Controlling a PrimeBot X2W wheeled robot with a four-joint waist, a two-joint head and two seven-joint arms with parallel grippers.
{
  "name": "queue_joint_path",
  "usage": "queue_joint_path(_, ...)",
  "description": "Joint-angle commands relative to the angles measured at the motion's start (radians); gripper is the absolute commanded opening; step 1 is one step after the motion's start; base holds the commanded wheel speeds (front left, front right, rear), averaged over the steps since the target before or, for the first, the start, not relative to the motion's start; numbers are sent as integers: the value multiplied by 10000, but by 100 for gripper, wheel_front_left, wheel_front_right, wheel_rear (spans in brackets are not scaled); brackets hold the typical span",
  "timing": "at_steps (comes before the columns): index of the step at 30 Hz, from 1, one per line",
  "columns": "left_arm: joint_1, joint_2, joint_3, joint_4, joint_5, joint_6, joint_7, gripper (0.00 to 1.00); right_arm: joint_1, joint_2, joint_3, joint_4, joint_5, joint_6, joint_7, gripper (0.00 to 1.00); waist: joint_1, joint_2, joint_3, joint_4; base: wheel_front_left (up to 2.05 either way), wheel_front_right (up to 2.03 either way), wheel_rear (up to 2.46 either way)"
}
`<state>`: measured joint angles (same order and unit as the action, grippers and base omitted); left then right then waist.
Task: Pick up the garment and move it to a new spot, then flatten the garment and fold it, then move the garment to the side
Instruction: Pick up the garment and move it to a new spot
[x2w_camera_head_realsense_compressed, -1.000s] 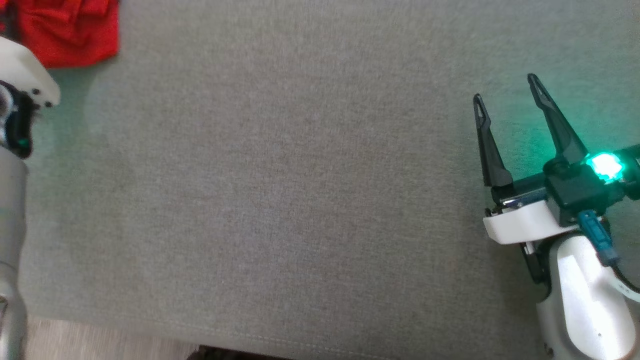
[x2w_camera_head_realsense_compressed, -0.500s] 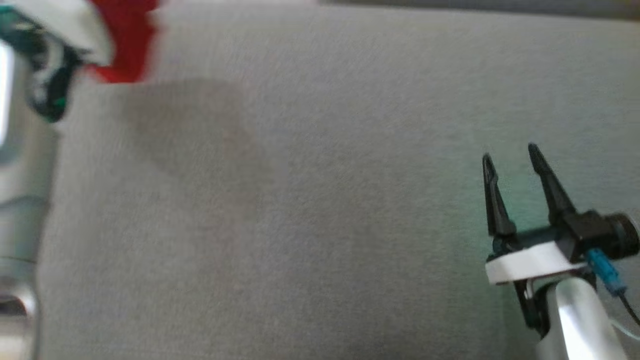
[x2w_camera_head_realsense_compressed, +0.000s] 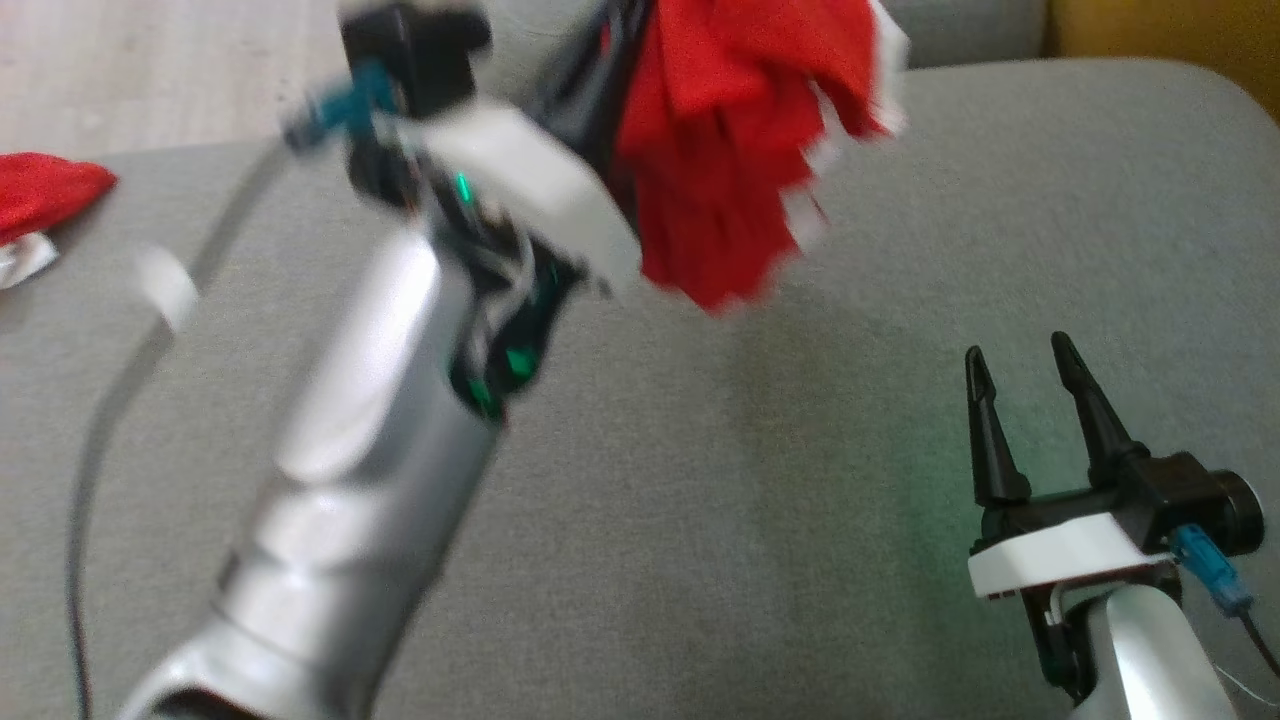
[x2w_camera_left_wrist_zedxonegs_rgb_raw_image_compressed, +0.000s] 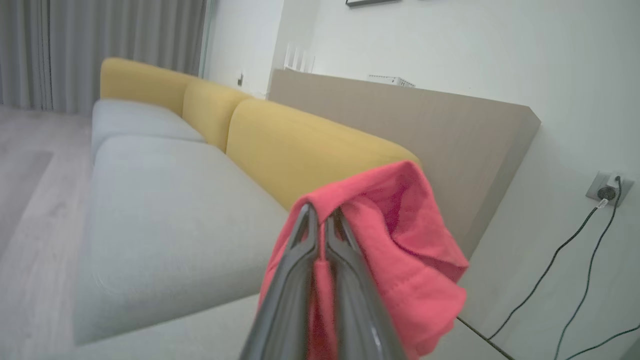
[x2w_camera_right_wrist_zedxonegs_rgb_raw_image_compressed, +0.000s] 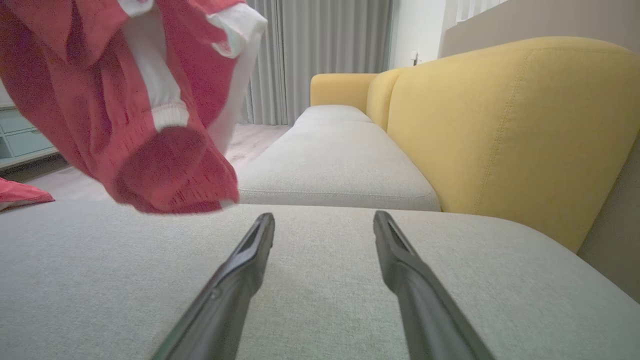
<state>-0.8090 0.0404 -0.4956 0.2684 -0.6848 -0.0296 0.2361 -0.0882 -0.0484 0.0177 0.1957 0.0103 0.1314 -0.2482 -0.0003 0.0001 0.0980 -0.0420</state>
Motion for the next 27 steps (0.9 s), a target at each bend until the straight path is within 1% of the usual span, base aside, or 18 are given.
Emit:
queue_joint_path(1, 245, 220, 167, -183, -178, 133, -282, 0, -328, -19, 257, -269, 67, -7, -120, 100, 3, -1, 273, -251, 0, 0, 0)
queue_joint_path(4, 1011, 133, -181, 310, -496, 351, -914, 0, -460, -19, 302, -280, 83, -7, -129, 100, 3, -1, 645, -431, 0, 0, 0)
queue_joint_path(6, 1361, 118, -200, 854, -565, 554, -1465, 0, -558, -19, 311, -319, 75, -7, -131, 100, 3, -1, 896, -545, 0, 0, 0)
queue_joint_path(9, 1686, 264, -261, 1877, -126, 823, -2184, 0, -669, -19, 236, -421, 78, -7, -132, 100, 3, -1, 1243, -622, 0, 0, 0)
queue_joint_path(13, 1873, 529, -70, 3047, -10, 891, -2835, 0, -754, -19, 87, -506, 13, -7, -133, 100, 3, -1, 1605, -545, 0, 0, 0)
queue_joint_path(14, 1873, 529, -70, 3047, -10, 891, -2835, 0, -754, -19, 87, -506, 13, -7, -133, 100, 3, -1, 1605, -545, 0, 0, 0)
queue_joint_path(17, 1802, 660, 121, 3675, -8, 884, -3312, 0, -829, -18, 42, -534, -18, -7, -134, 100, 3, -1, 1748, -460, 0, 0, 0)
queue_joint_path(19, 1728, 762, 141, 4019, 83, 826, -3627, 44, -873, -18, 78, -526, -36, -7, -134, 100, 3, -1, 1781, -409, 0, 0, 0)
queue_joint_path(20, 1692, 796, 145, 4177, 112, 784, -3762, 100, -893, -18, 97, -520, -45, -7, -134, 100, 3, -1, 1783, -382, 0, 0, 0)
queue_joint_path(24, 1488, 920, 56, 4539, 421, 653, -4426, 100, -904, -18, 109, -481, -118, -7, -134, 100, 3, -1, 1691, -220, 0, 0, 0)
queue_joint_path(27, 1464, 950, 28, 4594, 581, 527, -4719, 100, -861, -18, 95, -421, -216, -7, -135, 100, 3, -1, 1453, -105, 0, 0, 0)
